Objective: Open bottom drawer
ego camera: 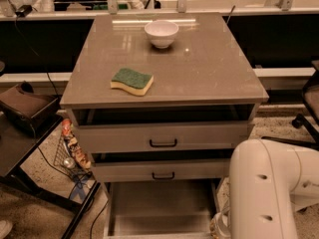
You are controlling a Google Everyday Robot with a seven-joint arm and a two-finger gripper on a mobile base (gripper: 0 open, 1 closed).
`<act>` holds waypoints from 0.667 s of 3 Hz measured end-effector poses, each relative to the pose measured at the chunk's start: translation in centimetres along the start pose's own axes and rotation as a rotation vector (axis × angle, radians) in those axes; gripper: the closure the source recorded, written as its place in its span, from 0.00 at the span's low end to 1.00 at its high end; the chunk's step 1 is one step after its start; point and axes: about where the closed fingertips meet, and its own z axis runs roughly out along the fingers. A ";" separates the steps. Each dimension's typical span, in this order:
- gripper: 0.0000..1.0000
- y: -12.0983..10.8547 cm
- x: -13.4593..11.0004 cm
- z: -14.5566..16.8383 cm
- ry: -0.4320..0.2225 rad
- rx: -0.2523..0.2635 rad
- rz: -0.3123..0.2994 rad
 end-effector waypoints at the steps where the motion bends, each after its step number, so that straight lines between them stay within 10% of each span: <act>1: 1.00 2.7 -0.6 -0.9 -0.061 -0.059 -0.042; 2: 1.00 2.5 -1.0 -1.1 -0.086 -0.053 -0.042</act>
Offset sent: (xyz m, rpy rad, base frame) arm -0.0239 0.0021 0.0061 0.0439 0.0488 0.0458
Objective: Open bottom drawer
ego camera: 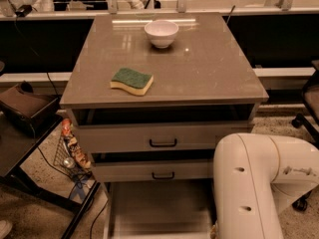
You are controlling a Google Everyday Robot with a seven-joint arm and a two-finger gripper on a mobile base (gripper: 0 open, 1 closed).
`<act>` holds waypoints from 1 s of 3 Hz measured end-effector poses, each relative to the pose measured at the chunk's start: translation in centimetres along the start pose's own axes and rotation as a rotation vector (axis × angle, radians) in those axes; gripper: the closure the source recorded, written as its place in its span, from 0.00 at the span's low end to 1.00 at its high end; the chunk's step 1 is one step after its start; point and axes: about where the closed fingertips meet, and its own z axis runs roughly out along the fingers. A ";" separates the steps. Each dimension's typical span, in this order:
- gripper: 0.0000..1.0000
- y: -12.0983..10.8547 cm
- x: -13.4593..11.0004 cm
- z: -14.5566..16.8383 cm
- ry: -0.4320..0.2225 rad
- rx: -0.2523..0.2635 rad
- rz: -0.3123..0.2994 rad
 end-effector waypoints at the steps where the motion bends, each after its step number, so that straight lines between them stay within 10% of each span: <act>1: 1.00 -3.0 -1.3 -0.4 0.000 0.043 -0.065; 3: 1.00 -8.0 -4.9 2.5 -0.086 0.080 -0.202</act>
Offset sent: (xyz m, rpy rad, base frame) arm 0.0978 0.0703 0.0210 0.0655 -0.2124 0.2192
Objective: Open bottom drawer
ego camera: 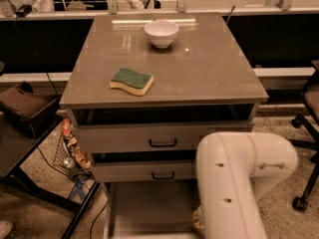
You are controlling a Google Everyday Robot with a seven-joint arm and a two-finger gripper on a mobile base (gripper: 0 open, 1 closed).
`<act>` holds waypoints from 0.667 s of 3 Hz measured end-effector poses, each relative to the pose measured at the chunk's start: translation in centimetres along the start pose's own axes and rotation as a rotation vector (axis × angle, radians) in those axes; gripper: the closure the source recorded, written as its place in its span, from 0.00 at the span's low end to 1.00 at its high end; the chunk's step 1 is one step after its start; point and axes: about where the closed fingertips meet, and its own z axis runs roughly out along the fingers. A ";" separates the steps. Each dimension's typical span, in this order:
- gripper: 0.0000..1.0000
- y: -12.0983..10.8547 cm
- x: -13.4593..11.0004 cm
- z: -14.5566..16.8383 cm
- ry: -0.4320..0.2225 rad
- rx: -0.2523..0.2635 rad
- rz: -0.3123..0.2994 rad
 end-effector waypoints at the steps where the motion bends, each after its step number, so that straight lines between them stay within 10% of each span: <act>1: 1.00 2.3 0.7 3.1 -0.073 -0.060 0.027; 2: 1.00 8.9 2.5 4.3 -0.102 -0.184 0.129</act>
Offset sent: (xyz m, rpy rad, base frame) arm -0.1188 -0.0691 -0.0813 0.0229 0.3763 -0.1040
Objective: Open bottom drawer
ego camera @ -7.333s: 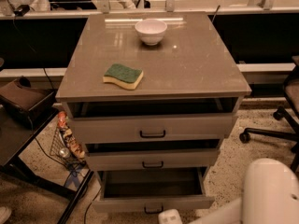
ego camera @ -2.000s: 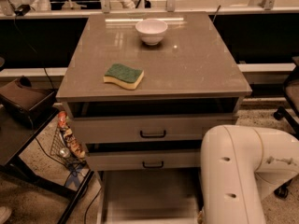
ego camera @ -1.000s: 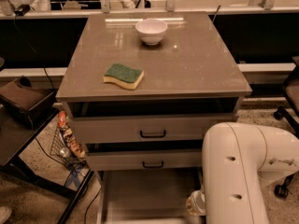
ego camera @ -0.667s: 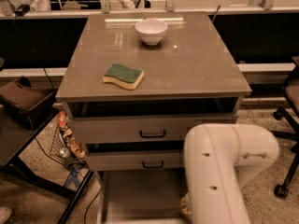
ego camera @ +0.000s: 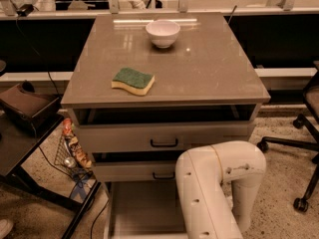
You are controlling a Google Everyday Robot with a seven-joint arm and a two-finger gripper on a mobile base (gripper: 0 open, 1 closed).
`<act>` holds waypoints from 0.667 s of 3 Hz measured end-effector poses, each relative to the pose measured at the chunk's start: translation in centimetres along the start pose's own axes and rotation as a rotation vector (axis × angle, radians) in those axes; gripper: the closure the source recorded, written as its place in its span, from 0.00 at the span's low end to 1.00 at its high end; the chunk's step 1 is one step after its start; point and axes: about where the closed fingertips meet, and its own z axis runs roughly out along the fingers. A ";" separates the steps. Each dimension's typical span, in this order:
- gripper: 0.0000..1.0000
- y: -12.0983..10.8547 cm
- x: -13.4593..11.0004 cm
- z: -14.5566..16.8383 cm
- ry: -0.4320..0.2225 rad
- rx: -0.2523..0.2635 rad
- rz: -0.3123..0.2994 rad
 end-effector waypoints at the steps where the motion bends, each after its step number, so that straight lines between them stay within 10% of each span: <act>1: 1.00 -0.3 0.1 0.0 0.000 0.000 0.000; 2: 0.82 -0.2 0.0 0.1 -0.002 -0.002 0.002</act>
Offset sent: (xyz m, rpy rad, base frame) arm 0.0032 -0.0001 0.0000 0.0000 0.0000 0.0000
